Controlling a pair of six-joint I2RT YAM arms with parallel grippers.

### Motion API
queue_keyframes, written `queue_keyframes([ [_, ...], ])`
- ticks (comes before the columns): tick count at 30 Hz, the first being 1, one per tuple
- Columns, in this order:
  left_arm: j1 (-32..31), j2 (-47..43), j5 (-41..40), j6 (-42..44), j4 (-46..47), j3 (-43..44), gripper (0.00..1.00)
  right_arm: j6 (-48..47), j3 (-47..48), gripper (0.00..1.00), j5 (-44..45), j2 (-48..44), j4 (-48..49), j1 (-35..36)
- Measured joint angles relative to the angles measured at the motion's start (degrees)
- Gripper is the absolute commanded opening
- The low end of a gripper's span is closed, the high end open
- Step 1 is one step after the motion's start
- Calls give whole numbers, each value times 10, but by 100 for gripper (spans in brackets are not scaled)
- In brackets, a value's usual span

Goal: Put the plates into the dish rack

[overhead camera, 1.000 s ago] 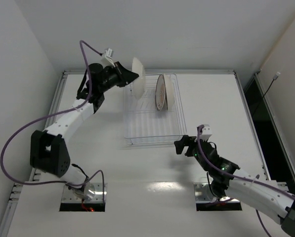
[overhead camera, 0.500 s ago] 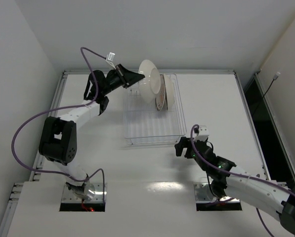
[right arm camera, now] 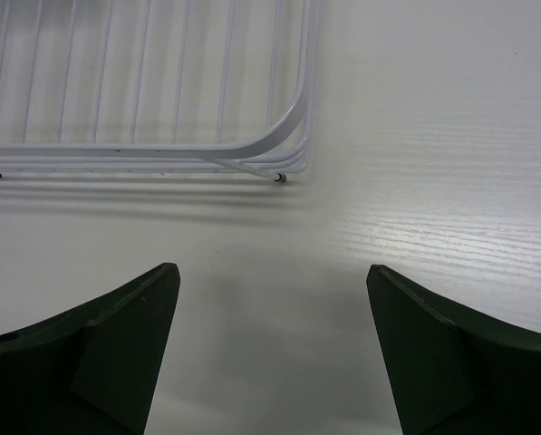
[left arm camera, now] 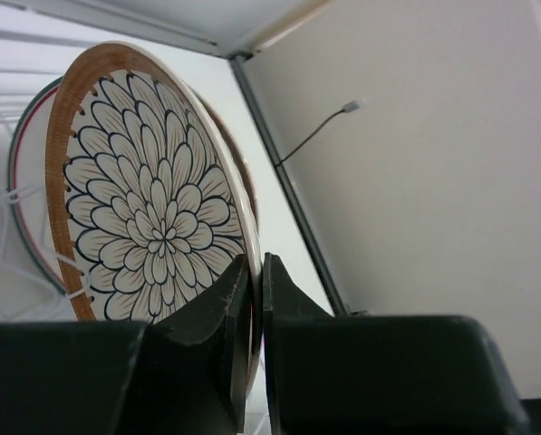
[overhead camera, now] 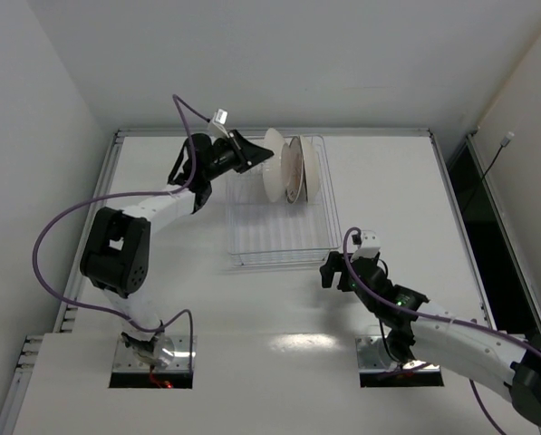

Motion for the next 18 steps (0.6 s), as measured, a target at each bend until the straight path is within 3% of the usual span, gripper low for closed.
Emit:
queue_keyframes([
  [12, -54, 0, -141, 44, -78, 4, 0, 0, 0, 83, 0, -3, 0, 0],
  [18, -88, 8, -219, 62, -131, 47, 0, 0, 0, 84, -1, -16, 1, 0],
])
